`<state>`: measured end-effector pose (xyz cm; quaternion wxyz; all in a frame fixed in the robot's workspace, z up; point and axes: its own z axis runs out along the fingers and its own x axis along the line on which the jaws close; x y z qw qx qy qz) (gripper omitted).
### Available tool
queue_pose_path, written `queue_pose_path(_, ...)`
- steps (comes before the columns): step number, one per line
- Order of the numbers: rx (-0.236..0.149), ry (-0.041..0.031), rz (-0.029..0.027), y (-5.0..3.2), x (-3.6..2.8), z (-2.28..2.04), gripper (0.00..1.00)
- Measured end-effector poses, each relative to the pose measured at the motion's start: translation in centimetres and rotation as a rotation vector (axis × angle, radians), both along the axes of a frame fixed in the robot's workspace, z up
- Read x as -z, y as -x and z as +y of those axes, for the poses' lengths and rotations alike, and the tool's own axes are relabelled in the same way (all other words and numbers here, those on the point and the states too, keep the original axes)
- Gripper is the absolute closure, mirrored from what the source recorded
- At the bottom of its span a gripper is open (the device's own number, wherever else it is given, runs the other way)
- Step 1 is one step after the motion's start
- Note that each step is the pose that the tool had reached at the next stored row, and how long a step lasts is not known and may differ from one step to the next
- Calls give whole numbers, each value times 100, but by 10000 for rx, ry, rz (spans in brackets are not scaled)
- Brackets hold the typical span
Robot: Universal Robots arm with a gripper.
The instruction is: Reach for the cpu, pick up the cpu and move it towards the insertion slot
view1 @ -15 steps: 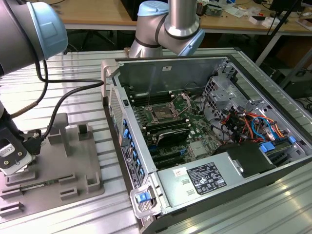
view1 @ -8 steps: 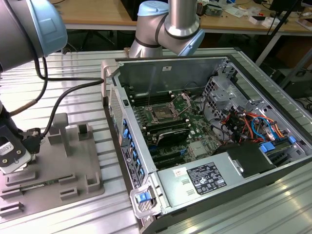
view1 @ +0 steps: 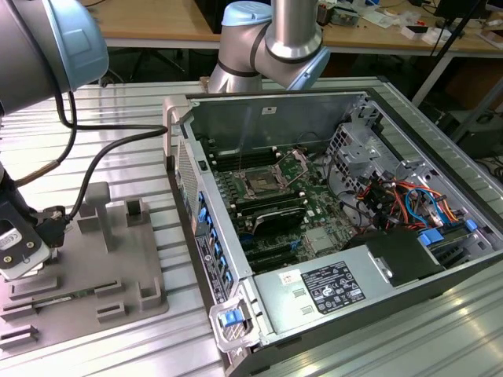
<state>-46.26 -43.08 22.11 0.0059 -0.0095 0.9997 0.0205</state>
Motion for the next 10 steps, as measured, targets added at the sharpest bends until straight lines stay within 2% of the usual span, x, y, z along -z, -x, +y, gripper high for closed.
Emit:
queue_pose_path(5,0,0,-2,0,-34,0,45)
queue_pose_path(10,0,-1,-2,0,-39,0,45)
